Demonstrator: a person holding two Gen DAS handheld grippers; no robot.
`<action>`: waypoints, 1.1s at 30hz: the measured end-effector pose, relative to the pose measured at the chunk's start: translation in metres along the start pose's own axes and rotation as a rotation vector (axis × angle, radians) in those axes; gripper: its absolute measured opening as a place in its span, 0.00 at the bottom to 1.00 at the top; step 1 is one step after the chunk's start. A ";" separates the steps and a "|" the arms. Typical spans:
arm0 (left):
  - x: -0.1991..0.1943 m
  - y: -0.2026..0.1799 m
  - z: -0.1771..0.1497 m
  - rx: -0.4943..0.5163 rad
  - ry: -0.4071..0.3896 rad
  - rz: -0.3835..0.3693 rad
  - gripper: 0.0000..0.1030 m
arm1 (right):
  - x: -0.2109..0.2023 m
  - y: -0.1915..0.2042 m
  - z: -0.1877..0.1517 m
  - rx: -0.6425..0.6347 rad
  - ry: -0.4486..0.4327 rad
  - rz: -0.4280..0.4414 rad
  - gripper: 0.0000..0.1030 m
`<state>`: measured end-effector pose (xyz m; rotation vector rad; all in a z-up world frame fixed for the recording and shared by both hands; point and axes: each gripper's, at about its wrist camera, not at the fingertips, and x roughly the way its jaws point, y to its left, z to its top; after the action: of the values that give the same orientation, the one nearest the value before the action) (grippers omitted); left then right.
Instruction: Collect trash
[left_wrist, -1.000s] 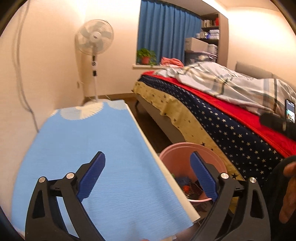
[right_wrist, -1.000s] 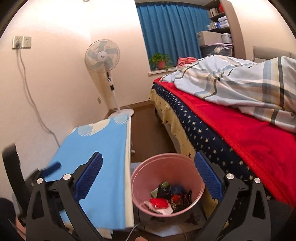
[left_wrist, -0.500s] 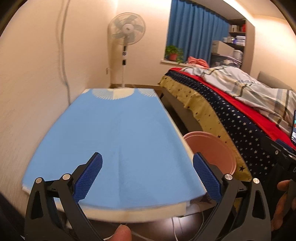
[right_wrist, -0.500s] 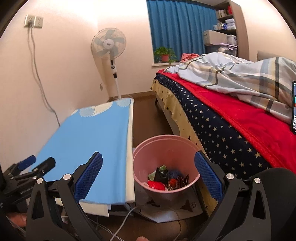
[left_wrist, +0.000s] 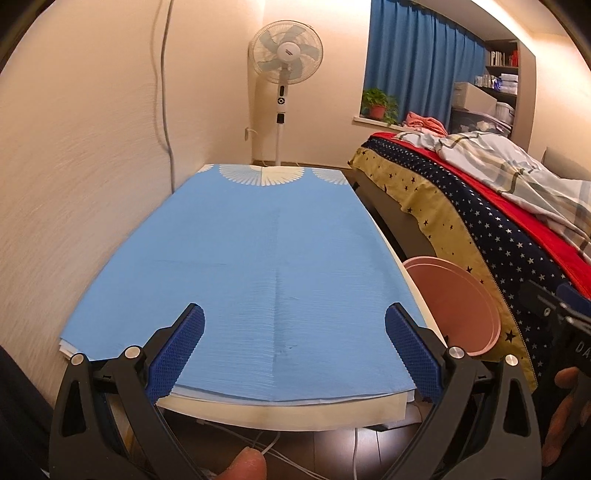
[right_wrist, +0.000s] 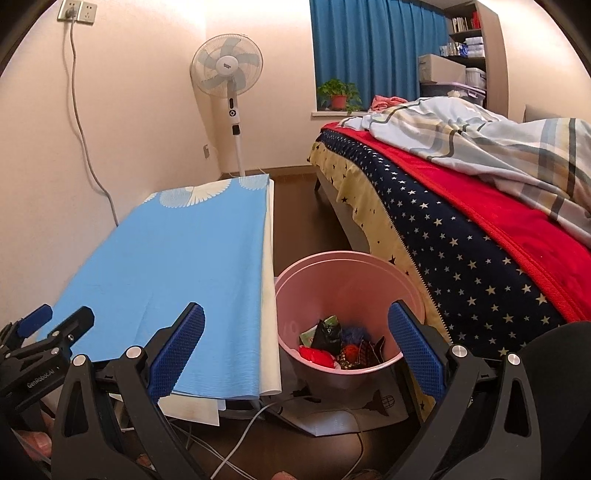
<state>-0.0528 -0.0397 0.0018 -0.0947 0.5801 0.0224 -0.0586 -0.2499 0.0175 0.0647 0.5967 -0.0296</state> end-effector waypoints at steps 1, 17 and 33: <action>0.000 0.000 0.000 0.001 -0.001 0.000 0.92 | 0.001 0.001 -0.001 -0.004 0.003 -0.001 0.95; 0.001 0.004 0.001 -0.006 -0.002 0.000 0.92 | 0.006 0.011 -0.003 -0.032 0.002 0.004 0.95; 0.001 0.003 0.001 -0.005 -0.004 0.000 0.92 | 0.005 0.013 -0.002 -0.037 0.000 0.005 0.95</action>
<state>-0.0516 -0.0367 0.0023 -0.0991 0.5763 0.0239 -0.0548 -0.2369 0.0133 0.0307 0.5968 -0.0140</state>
